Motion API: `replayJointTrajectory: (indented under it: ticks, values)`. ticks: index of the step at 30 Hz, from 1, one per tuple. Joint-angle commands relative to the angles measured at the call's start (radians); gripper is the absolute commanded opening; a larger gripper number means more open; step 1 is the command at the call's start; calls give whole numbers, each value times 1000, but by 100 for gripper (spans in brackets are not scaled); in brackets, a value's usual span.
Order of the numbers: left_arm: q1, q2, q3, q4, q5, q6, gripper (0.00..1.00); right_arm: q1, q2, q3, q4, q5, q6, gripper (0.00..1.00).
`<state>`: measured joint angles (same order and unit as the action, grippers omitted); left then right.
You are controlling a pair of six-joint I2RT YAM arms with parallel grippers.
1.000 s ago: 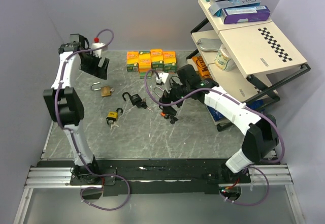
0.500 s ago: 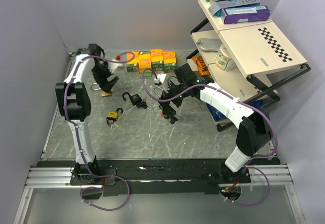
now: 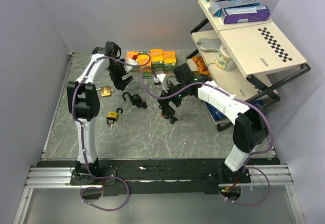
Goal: Lock with the key
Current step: Pick up the lock from the center of the board.
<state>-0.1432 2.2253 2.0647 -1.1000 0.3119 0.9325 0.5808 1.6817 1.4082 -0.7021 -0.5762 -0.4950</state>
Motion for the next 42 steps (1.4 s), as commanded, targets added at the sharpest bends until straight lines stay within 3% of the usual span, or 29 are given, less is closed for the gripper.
replayJointTrajectory:
  ticks: [1, 3, 5, 10, 19, 26, 29, 36, 41, 42]
  values:
    - [111, 75, 69, -151, 12, 166, 96, -13, -10, 41, -11, -27, -4, 100]
    - [137, 99, 121, -218, 29, 199, 96, -16, -14, 37, -17, -25, -2, 100]
    - [175, 79, 97, -178, 32, 244, 96, -18, -17, 31, -16, -27, 3, 100]
    - [188, -6, -101, -90, -11, 333, 96, -16, -14, 24, -20, -34, -2, 100]
    - [194, 111, -2, -61, -37, 275, 96, -22, -7, 60, -56, -22, -10, 100]
    - [189, 99, -136, 0, -88, 292, 96, -27, -11, 63, -76, -5, -31, 100]
    - [195, 68, -237, 54, -99, 304, 83, -30, -14, 63, -73, -8, -27, 100]
    - [179, -104, -409, 173, -7, 267, 31, -53, -7, 69, -50, -42, 24, 100]
    - [156, -228, -445, 209, 73, 177, 17, -90, 32, 123, -37, -129, 143, 100]
    - [151, -246, -448, 215, 82, 164, 10, -107, 36, 130, -33, -154, 166, 100]
